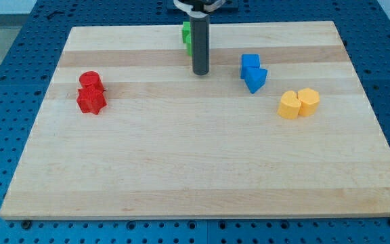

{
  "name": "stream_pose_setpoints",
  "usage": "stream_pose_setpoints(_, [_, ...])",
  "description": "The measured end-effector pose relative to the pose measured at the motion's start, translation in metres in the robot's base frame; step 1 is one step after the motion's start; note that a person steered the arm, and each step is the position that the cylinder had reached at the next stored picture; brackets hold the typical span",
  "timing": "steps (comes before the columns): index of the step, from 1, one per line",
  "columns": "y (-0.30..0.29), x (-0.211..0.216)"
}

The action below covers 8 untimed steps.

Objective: Slide the blue cube along with the blue triangle towards the yellow heart

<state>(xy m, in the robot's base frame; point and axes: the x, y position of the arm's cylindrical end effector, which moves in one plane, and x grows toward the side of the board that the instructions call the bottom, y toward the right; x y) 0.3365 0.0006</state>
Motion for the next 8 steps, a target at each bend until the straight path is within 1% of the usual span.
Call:
stream_pose_setpoints(1, [0.025,0.000])
stream_pose_setpoints(3, [0.091,-0.028])
stream_pose_setpoints(4, [0.119,-0.053])
stream_pose_setpoints(5, [0.154,-0.060])
stream_pose_setpoints(6, [0.172,-0.042])
stream_pose_setpoints(8, [0.108,-0.043])
